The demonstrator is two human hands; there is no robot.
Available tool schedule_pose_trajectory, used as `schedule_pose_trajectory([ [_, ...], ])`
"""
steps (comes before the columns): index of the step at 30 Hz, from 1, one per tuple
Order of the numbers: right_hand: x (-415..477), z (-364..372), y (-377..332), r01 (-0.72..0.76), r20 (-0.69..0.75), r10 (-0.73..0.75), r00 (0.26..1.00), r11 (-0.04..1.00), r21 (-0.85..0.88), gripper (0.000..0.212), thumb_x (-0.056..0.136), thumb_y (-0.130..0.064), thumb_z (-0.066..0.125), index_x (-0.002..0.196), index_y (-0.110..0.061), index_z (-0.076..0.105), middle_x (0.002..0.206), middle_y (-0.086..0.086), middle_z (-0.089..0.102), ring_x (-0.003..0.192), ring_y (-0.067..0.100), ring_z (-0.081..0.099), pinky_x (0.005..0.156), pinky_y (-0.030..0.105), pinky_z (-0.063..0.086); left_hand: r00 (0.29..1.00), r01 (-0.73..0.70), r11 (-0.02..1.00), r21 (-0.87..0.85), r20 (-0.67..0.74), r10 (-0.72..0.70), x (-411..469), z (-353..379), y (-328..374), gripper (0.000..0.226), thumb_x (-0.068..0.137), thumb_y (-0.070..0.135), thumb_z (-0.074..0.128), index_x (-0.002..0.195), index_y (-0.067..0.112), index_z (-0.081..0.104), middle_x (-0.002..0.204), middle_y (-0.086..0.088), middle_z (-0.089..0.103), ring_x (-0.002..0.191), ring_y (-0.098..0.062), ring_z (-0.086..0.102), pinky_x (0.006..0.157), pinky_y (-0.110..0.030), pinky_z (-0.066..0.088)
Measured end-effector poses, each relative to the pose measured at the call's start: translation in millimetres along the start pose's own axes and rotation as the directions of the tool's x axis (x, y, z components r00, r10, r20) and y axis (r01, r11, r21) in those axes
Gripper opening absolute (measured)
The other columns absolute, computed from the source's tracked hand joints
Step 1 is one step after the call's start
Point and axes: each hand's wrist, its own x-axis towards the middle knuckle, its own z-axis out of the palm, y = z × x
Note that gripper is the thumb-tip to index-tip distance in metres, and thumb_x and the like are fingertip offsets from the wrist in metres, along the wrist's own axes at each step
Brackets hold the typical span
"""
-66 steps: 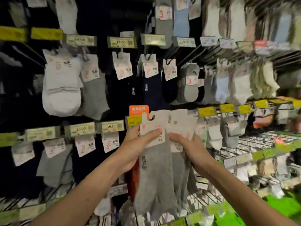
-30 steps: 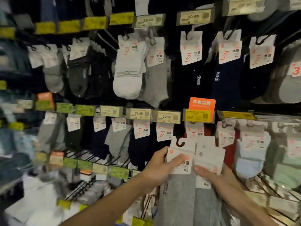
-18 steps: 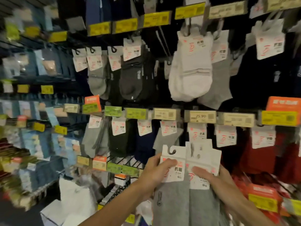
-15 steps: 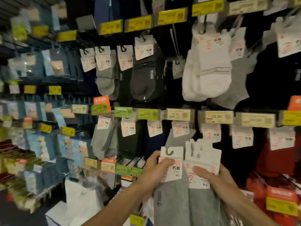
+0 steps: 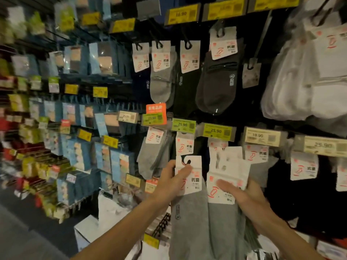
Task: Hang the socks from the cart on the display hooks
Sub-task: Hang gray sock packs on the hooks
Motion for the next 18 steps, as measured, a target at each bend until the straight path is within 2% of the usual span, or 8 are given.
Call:
schedule_pose_trajectory([
  [3,21.5,13.8,5.1,0.029,0.012,-0.029,1.000,1.000,-0.002,0.040,0.075,-0.005,0.083,0.106,-0.022,0.064,0.092,-0.008,0.074,0.072,0.001,0.072,0.055,0.012,0.053,0.997,-0.029,0.999,0.033,-0.068,0.031,4.5,-13.3,7.6,0.018,0.096,0.022,0.063,0.111,0.022,0.054,0.102,-0.002,0.074,0.085,-0.010,0.074,0.067,-0.023,0.059],
  [6,36.7,30.9,3.9,0.053,0.056,-0.052,0.997,0.998,-0.015,0.057,0.073,-0.013,0.086,0.120,-0.025,0.056,0.103,-0.011,0.071,0.090,0.006,0.070,0.068,0.021,0.053,0.990,-0.034,0.996,0.083,-0.132,0.045,12.4,-30.0,14.5,0.021,0.095,0.021,0.066,0.111,0.024,0.052,0.101,-0.001,0.074,0.083,-0.011,0.074,0.070,-0.028,0.060],
  [9,45.3,43.4,6.5,0.089,0.097,-0.088,0.991,0.996,-0.011,0.051,0.074,-0.015,0.085,0.109,-0.037,0.055,0.098,-0.021,0.069,0.087,-0.004,0.067,0.072,0.020,0.053,0.980,-0.024,0.992,0.123,-0.194,0.048,23.8,-49.4,17.7,0.028,0.093,0.017,0.068,0.116,0.022,0.054,0.101,-0.001,0.074,0.082,-0.013,0.074,0.072,-0.032,0.060],
  [11,49.9,51.1,8.8,0.093,0.117,-0.091,0.989,0.996,-0.015,0.050,0.075,-0.014,0.084,0.108,-0.039,0.054,0.099,-0.022,0.069,0.086,-0.005,0.067,0.068,0.017,0.054,0.980,-0.016,0.991,0.131,-0.196,0.041,29.1,-59.8,17.5,0.026,0.092,0.016,0.068,0.114,0.022,0.055,0.101,-0.004,0.074,0.080,-0.016,0.074,0.065,-0.031,0.058],
  [14,56.8,62.7,11.0,0.074,0.123,-0.072,0.990,0.997,-0.009,0.052,0.076,-0.012,0.083,0.116,-0.032,0.055,0.102,-0.017,0.070,0.085,-0.003,0.069,0.061,0.015,0.055,0.985,0.012,0.988,0.153,-0.173,0.015,36.8,-72.2,13.3,0.022,0.093,0.018,0.067,0.111,0.021,0.055,0.100,-0.010,0.071,0.068,-0.015,0.073,0.055,-0.026,0.054],
  [18,64.6,82.1,14.7,0.061,0.100,-0.060,0.993,0.998,-0.008,0.057,0.073,-0.012,0.085,0.120,-0.026,0.057,0.102,-0.013,0.073,0.090,0.006,0.071,0.071,0.024,0.056,0.994,-0.011,0.978,0.206,-0.102,0.033,52.9,-90.9,9.7,0.030,0.092,0.018,0.070,0.118,0.015,0.054,0.099,-0.011,0.072,0.070,-0.015,0.073,0.056,-0.024,0.053],
])
